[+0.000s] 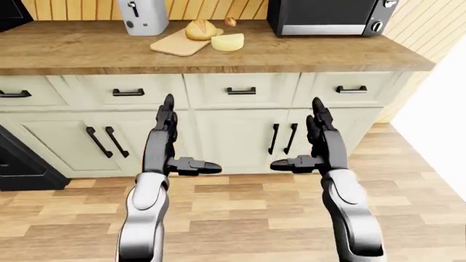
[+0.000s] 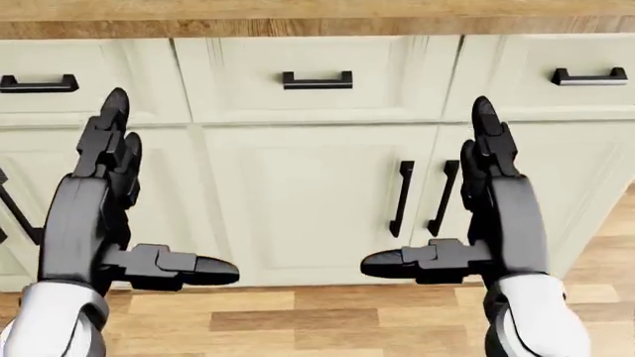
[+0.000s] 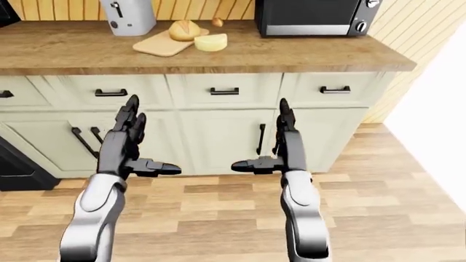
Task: Pick up the wedge of cheese and place it on the slice of bread to prepare a simple cheese on bread dish.
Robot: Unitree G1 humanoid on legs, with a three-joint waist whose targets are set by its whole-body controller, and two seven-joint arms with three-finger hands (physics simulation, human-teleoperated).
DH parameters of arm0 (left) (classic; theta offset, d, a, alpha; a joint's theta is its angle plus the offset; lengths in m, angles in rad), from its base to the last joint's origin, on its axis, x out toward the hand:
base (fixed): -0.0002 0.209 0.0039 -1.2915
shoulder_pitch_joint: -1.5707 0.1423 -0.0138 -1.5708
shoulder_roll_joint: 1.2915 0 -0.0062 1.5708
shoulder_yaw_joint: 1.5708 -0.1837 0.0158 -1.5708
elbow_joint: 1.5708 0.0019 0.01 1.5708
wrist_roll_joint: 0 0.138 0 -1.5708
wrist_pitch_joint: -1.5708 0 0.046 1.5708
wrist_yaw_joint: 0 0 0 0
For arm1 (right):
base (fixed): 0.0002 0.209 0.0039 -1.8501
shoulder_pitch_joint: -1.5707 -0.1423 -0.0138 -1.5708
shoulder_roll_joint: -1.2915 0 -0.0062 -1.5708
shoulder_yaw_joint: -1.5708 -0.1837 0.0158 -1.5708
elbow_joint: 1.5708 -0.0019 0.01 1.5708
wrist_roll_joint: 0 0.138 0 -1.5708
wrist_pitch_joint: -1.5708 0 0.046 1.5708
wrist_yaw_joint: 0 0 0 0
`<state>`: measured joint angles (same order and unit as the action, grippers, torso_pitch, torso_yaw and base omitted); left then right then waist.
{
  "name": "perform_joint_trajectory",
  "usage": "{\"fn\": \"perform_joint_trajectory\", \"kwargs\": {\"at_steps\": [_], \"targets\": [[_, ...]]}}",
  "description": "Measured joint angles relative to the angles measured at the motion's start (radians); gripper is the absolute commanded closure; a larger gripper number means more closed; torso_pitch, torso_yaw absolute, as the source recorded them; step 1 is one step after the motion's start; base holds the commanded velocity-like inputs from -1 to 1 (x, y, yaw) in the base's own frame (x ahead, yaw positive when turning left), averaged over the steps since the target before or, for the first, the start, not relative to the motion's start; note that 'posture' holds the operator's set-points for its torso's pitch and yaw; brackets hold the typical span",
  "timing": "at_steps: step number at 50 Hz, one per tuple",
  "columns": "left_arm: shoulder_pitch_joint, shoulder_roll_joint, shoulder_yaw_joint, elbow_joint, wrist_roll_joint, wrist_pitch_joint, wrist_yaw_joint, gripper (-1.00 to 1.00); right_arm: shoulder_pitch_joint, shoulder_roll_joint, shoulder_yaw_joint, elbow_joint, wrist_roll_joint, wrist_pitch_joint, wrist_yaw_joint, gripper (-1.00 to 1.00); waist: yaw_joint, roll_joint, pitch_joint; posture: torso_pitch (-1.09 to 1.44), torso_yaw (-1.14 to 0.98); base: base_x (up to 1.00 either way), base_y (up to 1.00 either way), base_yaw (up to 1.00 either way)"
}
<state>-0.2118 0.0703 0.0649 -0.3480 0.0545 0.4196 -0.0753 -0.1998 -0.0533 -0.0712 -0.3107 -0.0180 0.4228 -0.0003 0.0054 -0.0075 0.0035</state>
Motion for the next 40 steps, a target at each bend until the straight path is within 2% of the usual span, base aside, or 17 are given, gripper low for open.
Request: {"fn": "perform_joint_trajectory", "kwargs": {"at_steps": [2, 6, 11, 14, 17, 20, 21, 24, 26, 30, 32, 33, 34, 36, 38, 40], "targets": [[-0.024, 0.007, 0.007, -0.045, 0.0, 0.054, -0.005, -1.0, -0.022, -0.007, -0.002, -0.016, -0.005, 0.037, -0.009, -1.0, 0.001, 0.0, 0.002, 0.0, 0.0, 0.14, 0.0, 0.0], [-0.054, 0.024, 0.026, -0.133, -0.004, 0.137, -0.011, -1.0, -0.034, -0.008, 0.005, -0.068, -0.005, 0.112, -0.008, -1.0, 0.001, 0.005, 0.027, 0.0, 0.0, 0.25, 0.0, 0.0], [-0.088, 0.037, 0.032, -0.228, -0.005, 0.226, -0.018, -1.0, -0.068, -0.019, -0.003, -0.137, 0.0, 0.178, -0.004, -1.0, 0.0, 0.002, 0.042, 0.0, 0.0, 0.35, 0.0, 0.0], [-0.103, 0.038, 0.023, -0.25, -0.009, 0.265, -0.026, -1.0, -0.076, -0.025, -0.009, -0.157, -0.004, 0.207, -0.004, -1.0, -0.009, 0.027, 0.043, 0.0, 0.0, 0.41, 0.0, 0.0], [-0.115, 0.045, 0.022, -0.266, -0.015, 0.302, -0.036, -1.0, -0.078, -0.025, -0.009, -0.17, -0.009, 0.235, -0.002, -1.0, -0.014, 0.036, 0.043, 0.0, 0.0, 0.45, 0.0, 0.0], [-0.124, 0.056, 0.042, -0.283, -0.016, 0.32, -0.037, -1.0, -0.091, -0.022, 0.002, -0.176, -0.01, 0.234, 0.005, -1.0, -0.012, 0.076, 0.041, 0.0, 0.0, 0.47, 0.0, 0.0], [-0.123, 0.061, 0.052, -0.286, -0.016, 0.322, -0.036, -1.0, -0.09, -0.013, 0.008, -0.179, -0.008, 0.232, 0.008, -1.0, -0.003, 0.066, 0.049, 0.0, 0.0, 0.46, 0.0, 0.0], [-0.115, 0.067, 0.068, -0.281, -0.01, 0.341, -0.031, -1.0, -0.084, -0.006, 0.027, -0.167, 0.014, 0.252, 0.024, -1.0, 0.004, 0.078, 0.044, 0.0, 0.0, 0.47, 0.0, 0.0], [-0.123, 0.07, 0.068, -0.288, -0.009, 0.35, -0.031, -1.0, -0.09, -0.01, 0.028, -0.165, 0.018, 0.264, 0.029, -1.0, 0.007, 0.068, 0.037, 0.0, 0.0, 0.5, 0.0, 0.0], [-0.113, 0.068, 0.063, -0.306, -0.014, 0.329, -0.034, -1.0, -0.101, -0.002, 0.006, -0.201, 0.048, 0.278, 0.03, -1.0, 0.022, 0.026, 0.034, 0.0, 0.0, 0.5, 0.0, 0.0], [-0.113, 0.072, 0.069, -0.304, -0.016, 0.329, -0.036, -1.0, -0.105, 0.001, -0.003, -0.215, 0.078, 0.28, 0.03, -1.0, 0.03, 0.0, 0.027, 0.0, 0.0, 0.25, 0.06, 0.0], [-0.12, 0.075, 0.074, -0.306, -0.017, 0.331, -0.036, -1.0, -0.109, 0.002, -0.009, -0.225, 0.096, 0.285, 0.028, -1.0, 0.026, -0.022, 0.018, 0.0, 0.0, 0.05, 0.26, 0.0], [-0.128, 0.073, 0.074, -0.306, -0.017, 0.334, -0.035, -1.0, -0.112, -0.004, -0.015, -0.232, 0.111, 0.289, 0.022, -1.0, 0.015, -0.041, 0.019, 0.0, 0.0, 0.05, 0.37, 0.0], [-0.128, 0.065, 0.051, -0.3, -0.023, 0.348, -0.041, -1.0, -0.091, -0.019, -0.032, -0.225, 0.123, 0.297, 0.006, -1.0, 0.006, -0.053, 0.049, 0.0, 0.0, 0.05, 0.0, 0.62], [-0.124, 0.069, 0.037, -0.304, -0.034, 0.362, -0.052, -1.0, -0.082, -0.026, -0.044, -0.208, 0.119, 0.313, -0.011, -1.0, -0.003, -0.047, 0.047, 0.0, 0.0, 0.05, 0.0, 0.72], [-0.123, 0.073, 0.049, -0.311, -0.036, 0.369, -0.054, -1.0, -0.086, -0.029, -0.042, -0.208, 0.121, 0.325, -0.018, -1.0, -0.001, -0.027, 0.039, 0.0, 0.0, 0.06, 0.0, 0.71]]}}
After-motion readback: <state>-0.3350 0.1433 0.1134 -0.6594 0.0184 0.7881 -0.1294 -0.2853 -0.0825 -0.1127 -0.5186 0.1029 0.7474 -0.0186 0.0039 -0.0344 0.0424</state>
